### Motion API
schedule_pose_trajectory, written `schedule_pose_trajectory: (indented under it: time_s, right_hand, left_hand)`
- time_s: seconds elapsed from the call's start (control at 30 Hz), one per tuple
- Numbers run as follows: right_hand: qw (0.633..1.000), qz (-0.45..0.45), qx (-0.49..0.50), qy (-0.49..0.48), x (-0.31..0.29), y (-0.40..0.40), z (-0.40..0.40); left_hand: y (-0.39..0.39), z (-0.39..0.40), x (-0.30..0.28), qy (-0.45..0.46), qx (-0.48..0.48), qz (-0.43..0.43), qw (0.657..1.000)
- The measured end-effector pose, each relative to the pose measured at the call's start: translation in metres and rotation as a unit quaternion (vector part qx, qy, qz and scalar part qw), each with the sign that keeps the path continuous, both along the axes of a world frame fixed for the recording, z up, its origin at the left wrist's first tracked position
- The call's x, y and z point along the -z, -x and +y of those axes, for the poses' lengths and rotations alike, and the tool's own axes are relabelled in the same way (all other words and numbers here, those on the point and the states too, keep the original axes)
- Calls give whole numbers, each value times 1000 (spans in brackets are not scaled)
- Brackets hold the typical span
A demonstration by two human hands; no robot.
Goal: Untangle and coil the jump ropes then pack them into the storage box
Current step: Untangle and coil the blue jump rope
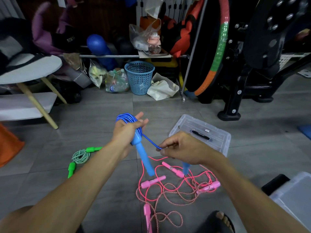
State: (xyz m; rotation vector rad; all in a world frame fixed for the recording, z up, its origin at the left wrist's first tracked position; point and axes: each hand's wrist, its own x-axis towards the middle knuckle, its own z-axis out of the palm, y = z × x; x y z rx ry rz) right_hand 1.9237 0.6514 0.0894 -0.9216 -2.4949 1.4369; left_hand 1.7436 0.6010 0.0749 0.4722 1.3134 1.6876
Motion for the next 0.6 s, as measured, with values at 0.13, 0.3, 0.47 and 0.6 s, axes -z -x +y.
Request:
schedule_pose_trajectory:
  time_s: [0.13,0.3,0.47,0.6]
  right_hand:
    - [998,27,8,-55,-5,3,-6]
    - [974,18,58,-217,-12,-1,-1]
    - [971,11,40,-236,-19,-5,-5]
    - [975,-11,-35,-219,-22,-7,-9]
  left_hand:
    - [-2,1,14,86,54,202,974]
    - [-8,-13,0,122,305,328,886]
    - [-12,-21,-10,113,484,294,817]
    - [-9,-21,-10,127,507,255,814]
